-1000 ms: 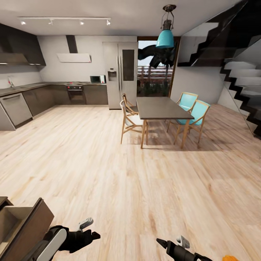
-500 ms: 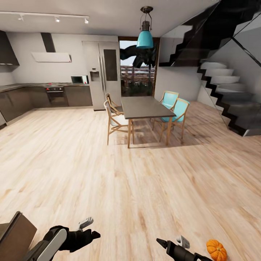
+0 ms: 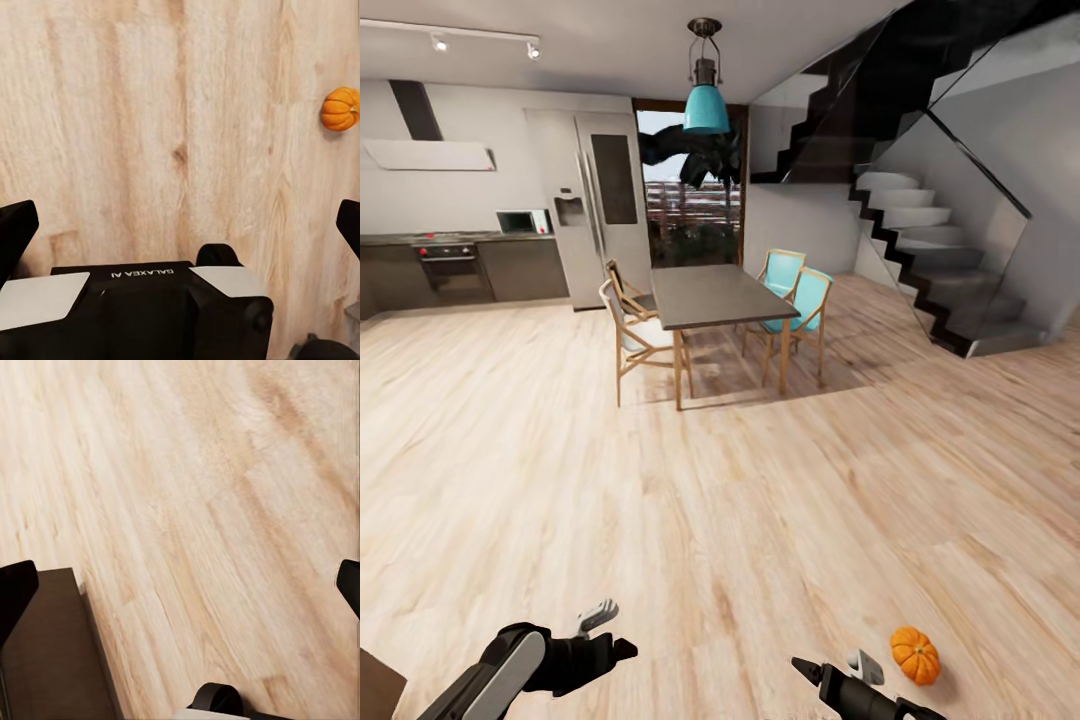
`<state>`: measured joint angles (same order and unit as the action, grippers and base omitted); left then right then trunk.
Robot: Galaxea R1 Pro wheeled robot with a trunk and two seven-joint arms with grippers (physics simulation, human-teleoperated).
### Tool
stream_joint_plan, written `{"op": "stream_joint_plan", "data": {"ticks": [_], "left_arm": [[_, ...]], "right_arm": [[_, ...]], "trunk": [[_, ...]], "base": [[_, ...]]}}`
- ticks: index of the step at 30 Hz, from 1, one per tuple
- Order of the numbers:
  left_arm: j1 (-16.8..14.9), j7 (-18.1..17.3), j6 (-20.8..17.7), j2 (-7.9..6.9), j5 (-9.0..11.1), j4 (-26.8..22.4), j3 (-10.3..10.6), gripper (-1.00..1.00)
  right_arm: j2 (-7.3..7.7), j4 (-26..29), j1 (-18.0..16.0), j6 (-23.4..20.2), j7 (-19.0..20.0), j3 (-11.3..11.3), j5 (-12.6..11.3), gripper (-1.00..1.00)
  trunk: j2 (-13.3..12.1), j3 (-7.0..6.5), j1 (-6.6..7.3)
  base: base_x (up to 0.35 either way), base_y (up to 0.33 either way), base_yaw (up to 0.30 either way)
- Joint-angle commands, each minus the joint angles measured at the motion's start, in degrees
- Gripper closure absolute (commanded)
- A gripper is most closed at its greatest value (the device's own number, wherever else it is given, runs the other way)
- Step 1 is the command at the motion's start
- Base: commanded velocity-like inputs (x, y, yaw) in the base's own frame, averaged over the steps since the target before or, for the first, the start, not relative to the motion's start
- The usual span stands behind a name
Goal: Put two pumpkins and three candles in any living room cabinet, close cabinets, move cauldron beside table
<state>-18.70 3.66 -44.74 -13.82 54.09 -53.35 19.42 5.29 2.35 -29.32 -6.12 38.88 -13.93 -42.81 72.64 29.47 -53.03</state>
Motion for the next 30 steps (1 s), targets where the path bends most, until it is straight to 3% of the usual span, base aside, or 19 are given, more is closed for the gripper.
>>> {"op": "stream_joint_plan", "data": {"ticks": [1, 30], "left_arm": [[0.0, 0.4, -0.1, -0.07, 0.5, -0.1, 0.1, -1.0], [0.0, 0.4, 1.8, -0.08, 0.5, -0.1, -0.2, -1.0]], "right_arm": [[0.04, 0.0, 0.0, -0.5, 0.1, -0.3, -0.6, -1.0], [0.07, 0.0, 0.0, -0.4, 0.1, -0.2, -0.7, -1.0]], "trunk": [[0.0, 0.06, 0.0], [0.0, 0.06, 0.0]], "base": [[0.0, 0.0, -0.279], [0.0, 0.0, -0.279]]}}
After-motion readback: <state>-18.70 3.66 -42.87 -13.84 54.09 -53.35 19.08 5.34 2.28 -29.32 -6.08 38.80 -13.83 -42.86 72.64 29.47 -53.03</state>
